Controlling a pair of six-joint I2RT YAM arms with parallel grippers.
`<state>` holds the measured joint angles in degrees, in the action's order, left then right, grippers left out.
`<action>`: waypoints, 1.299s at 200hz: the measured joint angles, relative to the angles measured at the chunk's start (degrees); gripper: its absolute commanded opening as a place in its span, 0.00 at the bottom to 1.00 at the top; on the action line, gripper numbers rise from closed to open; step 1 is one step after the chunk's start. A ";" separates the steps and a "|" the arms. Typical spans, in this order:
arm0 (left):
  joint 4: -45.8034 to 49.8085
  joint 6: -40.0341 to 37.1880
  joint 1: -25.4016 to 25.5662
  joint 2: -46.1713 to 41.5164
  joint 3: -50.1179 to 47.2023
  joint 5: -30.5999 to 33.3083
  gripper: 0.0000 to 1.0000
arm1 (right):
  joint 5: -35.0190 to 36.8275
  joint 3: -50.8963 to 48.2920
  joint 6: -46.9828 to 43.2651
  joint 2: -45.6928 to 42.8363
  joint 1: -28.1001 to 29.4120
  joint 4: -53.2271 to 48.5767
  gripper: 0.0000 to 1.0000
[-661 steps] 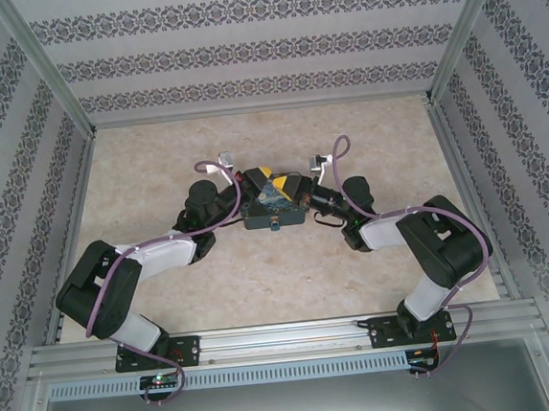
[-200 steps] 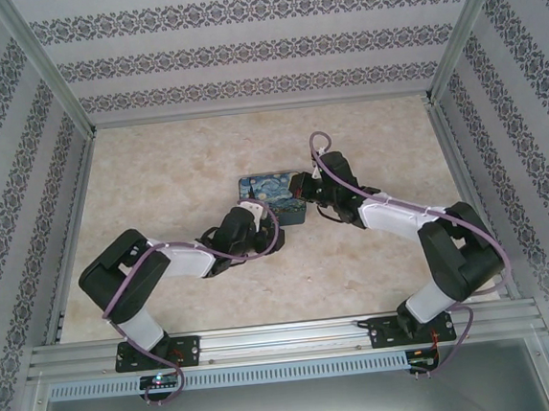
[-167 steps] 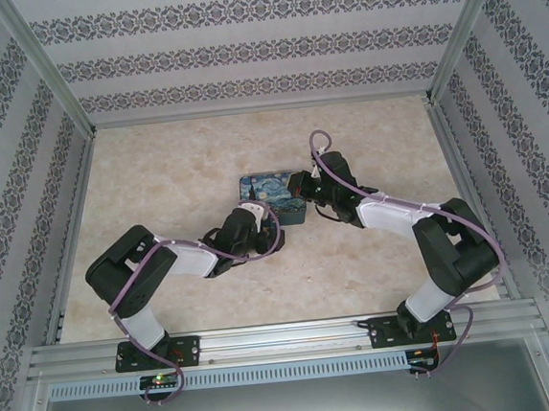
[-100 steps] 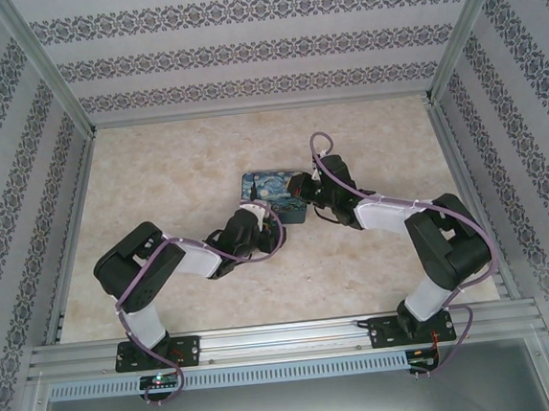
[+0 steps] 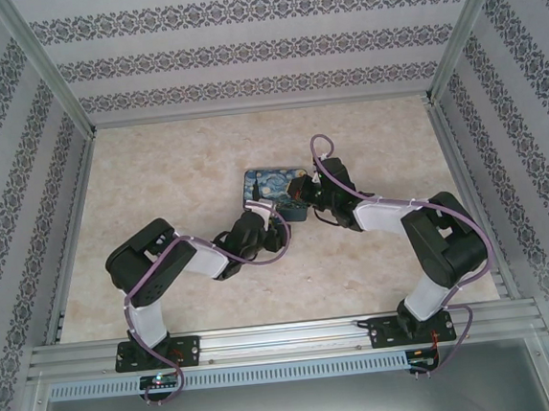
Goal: Unlock a padlock with a key
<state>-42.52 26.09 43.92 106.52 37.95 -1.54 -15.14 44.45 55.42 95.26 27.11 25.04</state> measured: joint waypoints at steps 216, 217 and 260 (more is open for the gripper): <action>-16.28 22.69 -3.04 4.83 -0.98 -7.96 0.60 | -0.81 -1.46 0.44 0.92 -0.04 4.35 0.00; -16.31 22.71 -3.04 4.85 -0.98 -7.98 0.60 | -0.81 -1.46 0.44 0.92 -0.04 4.39 0.00; -19.58 25.53 -3.37 5.84 -1.49 -8.61 0.61 | -0.87 -1.79 0.90 0.92 -0.39 4.98 0.00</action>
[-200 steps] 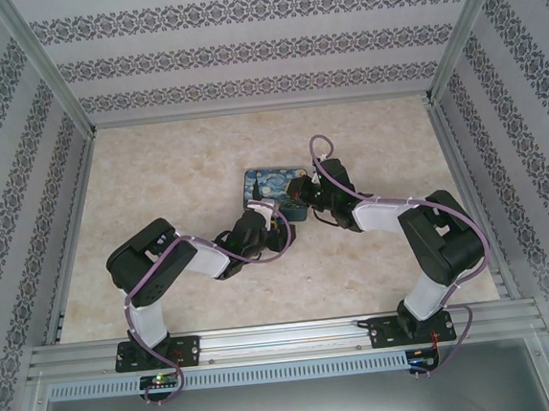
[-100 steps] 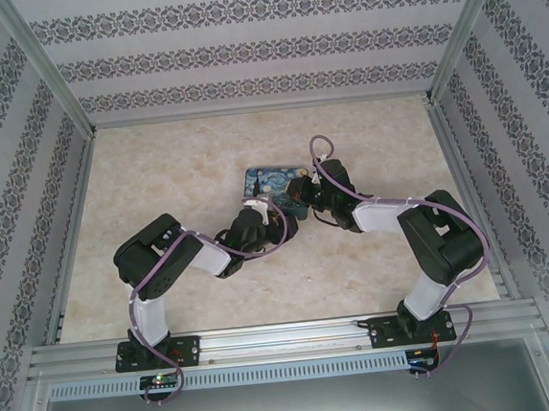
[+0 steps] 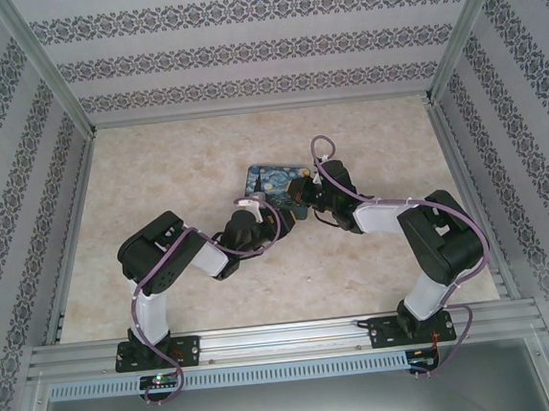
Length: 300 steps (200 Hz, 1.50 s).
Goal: Unlock a padlock with a key
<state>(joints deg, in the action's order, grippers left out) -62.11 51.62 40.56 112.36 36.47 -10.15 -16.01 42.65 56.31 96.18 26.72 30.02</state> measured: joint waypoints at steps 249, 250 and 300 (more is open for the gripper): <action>-14.88 12.70 -0.02 4.46 -3.37 -1.01 0.60 | -0.15 -0.09 1.03 1.51 0.00 3.28 0.00; -14.88 12.79 -0.02 4.46 -3.37 -0.94 0.60 | -0.15 -0.09 1.03 1.51 0.00 3.28 0.00; -14.97 13.73 -0.02 4.61 -3.37 1.09 0.51 | -0.17 -0.09 1.03 1.70 0.00 3.67 0.00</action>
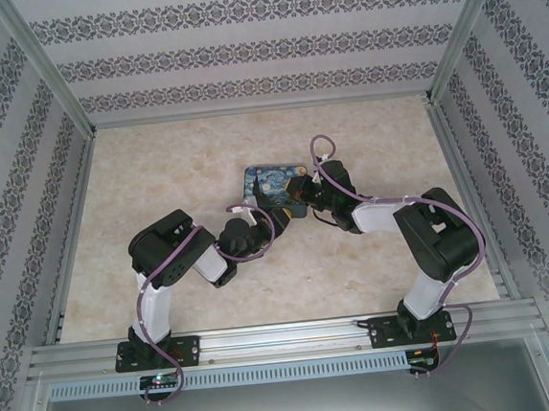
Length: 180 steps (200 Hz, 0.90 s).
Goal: Unlock a padlock with a key
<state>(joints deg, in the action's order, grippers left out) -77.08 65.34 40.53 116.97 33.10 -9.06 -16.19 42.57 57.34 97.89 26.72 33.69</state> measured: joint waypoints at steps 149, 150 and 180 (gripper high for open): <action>10.14 -3.67 0.37 -1.86 1.97 3.80 0.33 | -0.02 -0.44 1.05 0.33 0.00 1.51 0.00; 10.21 -3.69 0.37 -1.86 1.97 3.80 0.33 | -0.02 -0.44 1.05 0.33 0.00 1.53 0.00; 11.74 -5.01 0.37 -2.16 2.25 3.91 0.27 | -0.02 -0.48 1.07 0.37 0.00 1.70 0.00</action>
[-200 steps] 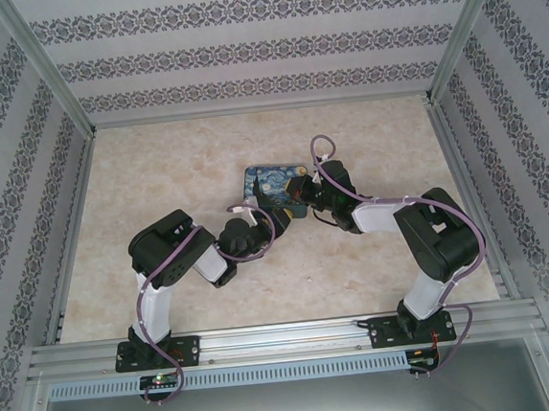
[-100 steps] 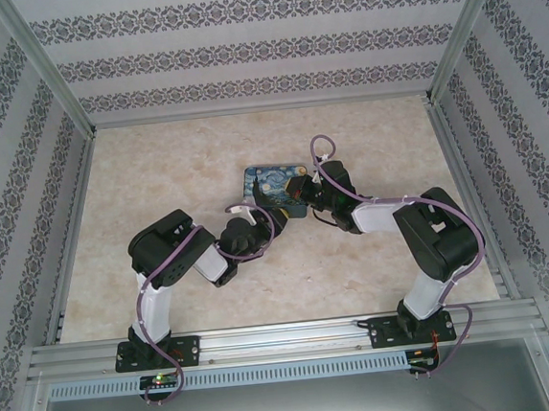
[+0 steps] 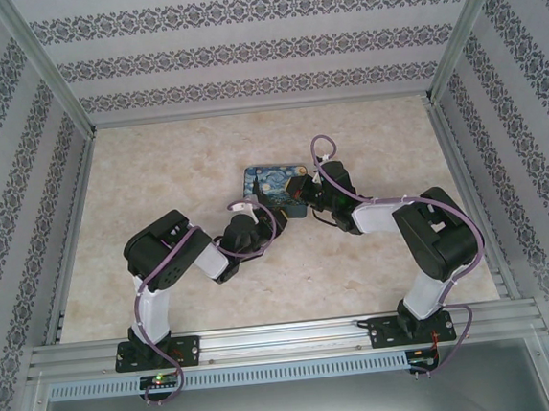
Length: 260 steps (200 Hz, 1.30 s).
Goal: Unlock a padlock with a key
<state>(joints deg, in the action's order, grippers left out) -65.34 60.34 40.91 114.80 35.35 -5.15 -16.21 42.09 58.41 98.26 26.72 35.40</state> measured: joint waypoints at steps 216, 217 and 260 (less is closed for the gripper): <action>9.77 3.10 -3.08 -4.96 0.87 -7.45 0.00 | -13.99 -17.57 -0.87 -17.79 -2.86 -2.10 0.00; 9.81 3.13 -3.13 -4.98 0.87 -7.58 0.00 | -14.10 -17.70 -0.87 -17.86 -2.86 -2.10 0.00; 11.56 3.85 -5.70 -6.64 0.42 -13.29 0.00 | -16.28 -24.79 0.39 -23.56 -2.84 -0.61 0.00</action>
<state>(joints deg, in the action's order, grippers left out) -53.78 64.18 35.20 108.16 35.77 -18.44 -32.49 17.30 58.81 74.70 23.88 34.79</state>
